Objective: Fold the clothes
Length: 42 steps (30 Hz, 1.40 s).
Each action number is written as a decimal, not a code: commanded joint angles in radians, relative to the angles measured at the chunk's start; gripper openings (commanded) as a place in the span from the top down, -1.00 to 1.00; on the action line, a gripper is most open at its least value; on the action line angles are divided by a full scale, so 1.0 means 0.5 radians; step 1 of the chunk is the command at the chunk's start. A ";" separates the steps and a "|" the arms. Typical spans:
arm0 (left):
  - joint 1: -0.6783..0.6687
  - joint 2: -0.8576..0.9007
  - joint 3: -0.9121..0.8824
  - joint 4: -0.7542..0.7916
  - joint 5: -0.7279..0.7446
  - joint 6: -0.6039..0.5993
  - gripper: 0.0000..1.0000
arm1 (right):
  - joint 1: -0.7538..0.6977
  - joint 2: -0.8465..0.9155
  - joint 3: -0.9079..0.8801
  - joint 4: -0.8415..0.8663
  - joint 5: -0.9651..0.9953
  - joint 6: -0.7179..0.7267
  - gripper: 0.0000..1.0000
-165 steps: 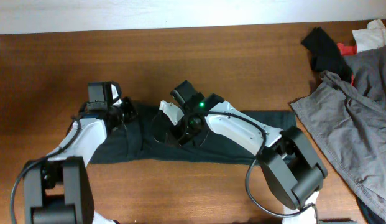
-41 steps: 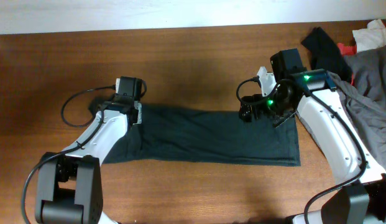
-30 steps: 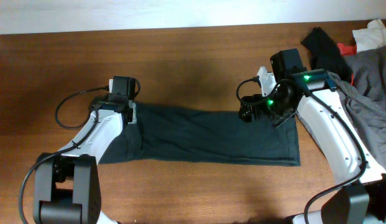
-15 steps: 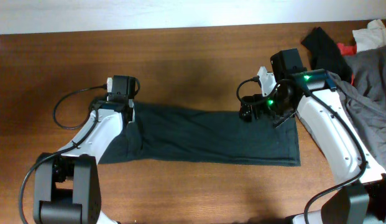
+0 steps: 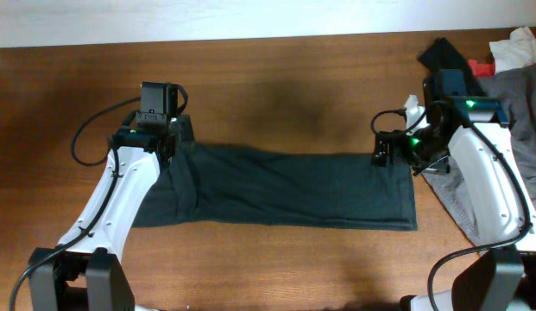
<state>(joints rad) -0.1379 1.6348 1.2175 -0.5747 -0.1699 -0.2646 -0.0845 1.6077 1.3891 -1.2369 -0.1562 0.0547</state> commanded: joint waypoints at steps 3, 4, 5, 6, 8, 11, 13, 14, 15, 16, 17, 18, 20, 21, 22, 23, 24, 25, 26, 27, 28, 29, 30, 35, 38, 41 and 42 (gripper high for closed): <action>0.040 0.002 0.005 -0.009 0.146 -0.198 0.39 | -0.070 0.010 -0.214 0.048 0.152 0.009 -0.97; 0.061 0.002 0.005 -0.011 0.200 -0.217 0.39 | -0.079 0.014 -0.254 0.085 0.167 0.009 -0.97; 0.087 0.002 0.005 -0.012 0.266 -0.220 0.38 | -0.089 0.021 -0.294 0.129 0.169 0.008 -0.97; 0.111 0.002 0.005 -0.013 0.325 -0.220 0.38 | -0.098 0.031 -0.315 0.158 0.173 0.008 -0.98; 0.166 0.002 0.005 -0.028 0.432 -0.220 0.37 | -0.115 0.062 -0.345 0.230 0.189 0.002 -0.99; 0.265 0.002 0.005 -0.115 0.478 -0.301 0.38 | -0.133 0.105 -0.347 0.318 0.250 0.002 -0.78; 0.337 0.002 0.005 -0.188 0.477 -0.317 0.38 | -0.140 0.137 -0.347 0.377 0.301 0.002 -0.47; 0.376 0.002 0.005 -0.225 0.475 -0.317 0.37 | -0.146 0.153 -0.348 0.405 0.312 0.002 -0.43; 0.411 0.002 0.005 -0.256 0.475 -0.317 0.38 | -0.149 0.171 -0.348 0.429 0.317 0.003 -0.42; 0.439 0.002 0.005 -0.281 0.475 -0.317 0.38 | -0.151 0.188 -0.348 0.451 0.317 0.002 -0.37; 0.466 0.002 0.005 -0.304 0.475 -0.317 0.37 | -0.152 0.211 -0.348 0.468 0.327 0.002 -0.29; 0.497 0.002 0.005 -0.330 0.475 -0.316 0.37 | -0.158 0.240 -0.348 0.492 0.336 0.002 -0.20; 0.521 0.002 0.005 -0.344 0.475 -0.316 0.37 | -0.160 0.276 -0.348 0.511 0.336 0.002 -0.18; 0.531 0.002 0.005 -0.349 0.475 -0.316 0.37 | -0.161 0.298 -0.348 0.521 0.333 0.002 -0.18; 0.536 0.002 0.005 -0.349 0.471 -0.316 0.37 | -0.161 0.316 -0.348 0.531 0.332 0.002 -0.18; 0.536 0.002 0.005 -0.349 0.465 -0.315 0.36 | -0.161 0.336 -0.348 0.536 0.336 0.002 -0.17; 0.535 0.002 0.005 -0.349 0.458 -0.315 0.36 | -0.161 0.358 -0.348 0.538 0.337 0.002 -0.14; 0.535 0.002 0.005 -0.349 0.451 -0.315 0.36 | -0.161 0.374 -0.348 0.539 0.337 0.002 -0.11; 0.535 0.002 0.005 -0.349 0.442 -0.314 0.35 | -0.163 0.392 -0.348 0.538 0.339 0.002 -0.09; 0.535 0.002 0.005 -0.349 0.427 -0.315 0.35 | -0.163 0.406 -0.349 0.536 0.338 0.002 -0.09; 0.535 0.002 0.005 -0.349 0.412 -0.314 0.34 | -0.163 0.423 -0.353 0.536 0.339 0.002 -0.09; 0.535 0.002 0.005 -0.349 0.400 -0.315 0.34 | -0.163 0.438 -0.359 0.538 0.340 0.002 -0.09; 0.535 0.002 0.005 -0.350 0.400 -0.314 0.33 | -0.163 0.454 -0.367 0.547 0.355 0.002 -0.09; 0.535 0.002 0.005 -0.357 0.399 -0.314 0.33 | -0.164 0.508 -0.435 0.624 0.391 0.004 -0.09; 0.541 0.002 0.005 -0.359 0.381 -0.291 0.33 | -0.188 0.527 -0.449 0.635 0.388 0.030 -0.04; 0.558 0.002 0.005 -0.364 0.363 -0.292 0.33 | -0.240 0.530 -0.479 0.660 0.382 0.074 0.04; 0.563 0.002 0.005 -0.364 0.363 -0.292 0.33 | -0.255 0.530 -0.493 0.675 0.381 0.092 0.04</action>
<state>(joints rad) 0.1303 1.6348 1.2175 -0.7528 0.0307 -0.4122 -0.1829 1.8671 1.1633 -0.9062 0.0154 0.0692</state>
